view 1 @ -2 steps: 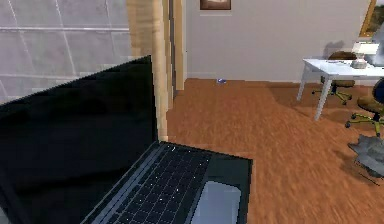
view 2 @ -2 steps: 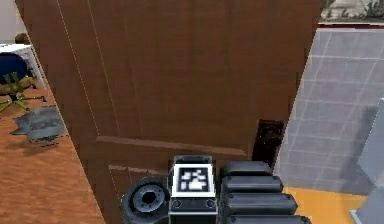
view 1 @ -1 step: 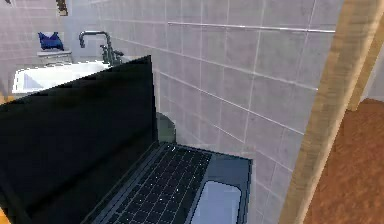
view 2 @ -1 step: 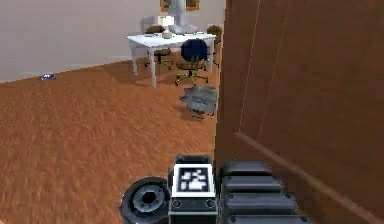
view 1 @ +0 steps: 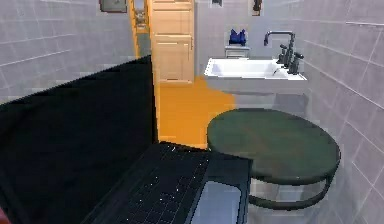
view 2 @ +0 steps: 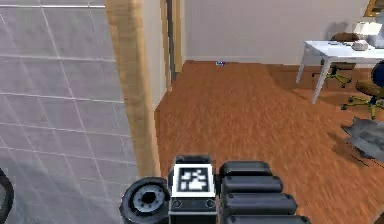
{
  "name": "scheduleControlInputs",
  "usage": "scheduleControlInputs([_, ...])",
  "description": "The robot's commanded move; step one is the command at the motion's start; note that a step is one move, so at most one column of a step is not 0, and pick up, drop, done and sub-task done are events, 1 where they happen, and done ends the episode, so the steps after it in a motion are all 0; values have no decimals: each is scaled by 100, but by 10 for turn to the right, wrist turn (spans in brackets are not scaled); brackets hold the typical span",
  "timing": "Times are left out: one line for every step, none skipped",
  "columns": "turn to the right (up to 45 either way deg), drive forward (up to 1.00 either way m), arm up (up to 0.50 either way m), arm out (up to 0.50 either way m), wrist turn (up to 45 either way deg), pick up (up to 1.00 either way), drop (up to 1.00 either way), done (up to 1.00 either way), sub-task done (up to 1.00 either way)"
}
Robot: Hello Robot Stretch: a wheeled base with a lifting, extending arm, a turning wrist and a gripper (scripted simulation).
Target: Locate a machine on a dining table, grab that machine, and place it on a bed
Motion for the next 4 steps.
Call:
scheduleControlInputs([450,0,0,0,0,0,0,0,0])
scheduleControlInputs([450,0,0,0,0,0,0,0,0])
scheduleControlInputs([270,0,0,0,0,0,0,0,0])
scheduleControlInputs([0,90,0,0,0,0,0,0,0])
